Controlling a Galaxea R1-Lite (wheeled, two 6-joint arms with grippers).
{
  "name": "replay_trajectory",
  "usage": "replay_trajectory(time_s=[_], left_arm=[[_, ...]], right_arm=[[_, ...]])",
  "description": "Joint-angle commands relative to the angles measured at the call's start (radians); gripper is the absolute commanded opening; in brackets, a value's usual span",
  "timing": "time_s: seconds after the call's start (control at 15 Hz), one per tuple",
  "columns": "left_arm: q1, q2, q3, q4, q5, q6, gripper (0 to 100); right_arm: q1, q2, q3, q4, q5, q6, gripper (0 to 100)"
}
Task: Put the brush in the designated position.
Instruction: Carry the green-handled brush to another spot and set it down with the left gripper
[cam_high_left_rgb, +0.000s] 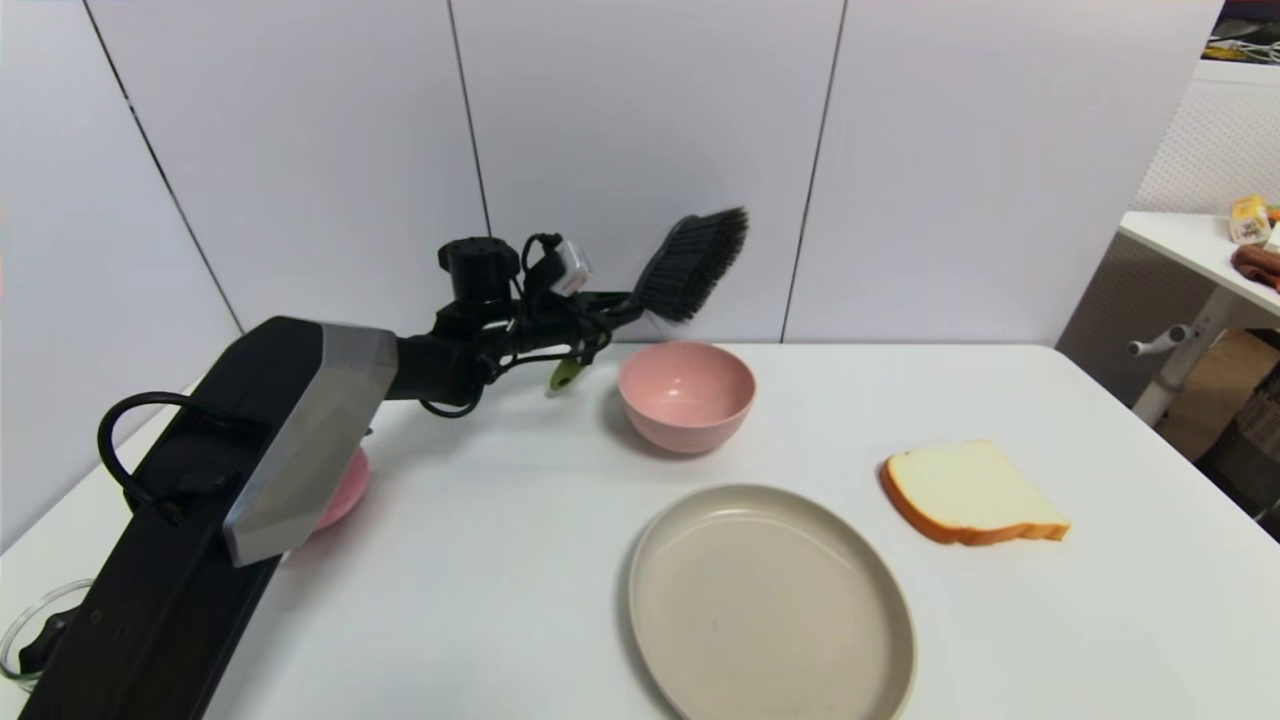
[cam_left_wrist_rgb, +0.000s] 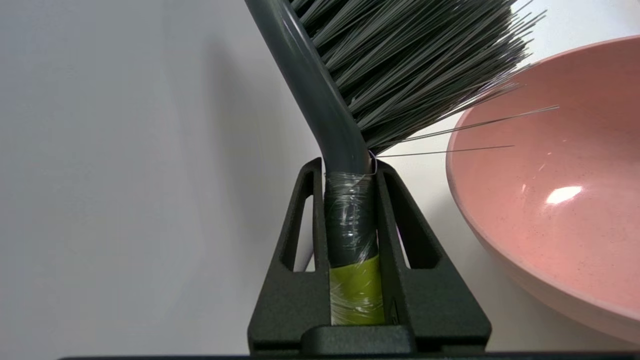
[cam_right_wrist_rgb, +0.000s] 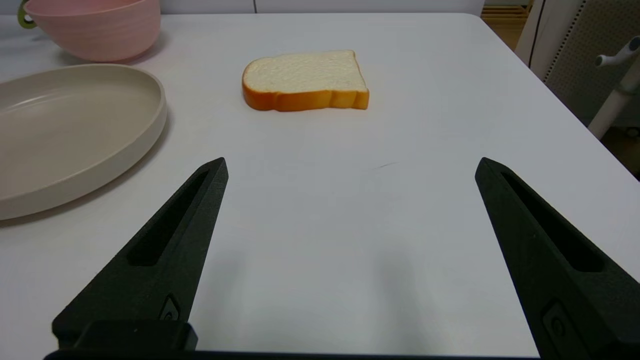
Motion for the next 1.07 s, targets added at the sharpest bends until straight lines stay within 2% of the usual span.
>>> replay_trajectory(time_s=[0.07, 1.07], left_arm=[[-0.010, 0.010, 0.000, -0.003, 0.033, 0.002, 0], [-0.044, 0.033, 0.000, 0.007, 0.065, -0.007, 0]], right_arm=[[0.000, 0.001, 0.002, 0.000, 0.000, 0.000, 100], [0.000, 0.001, 0.002, 0.000, 0.000, 0.000, 100]])
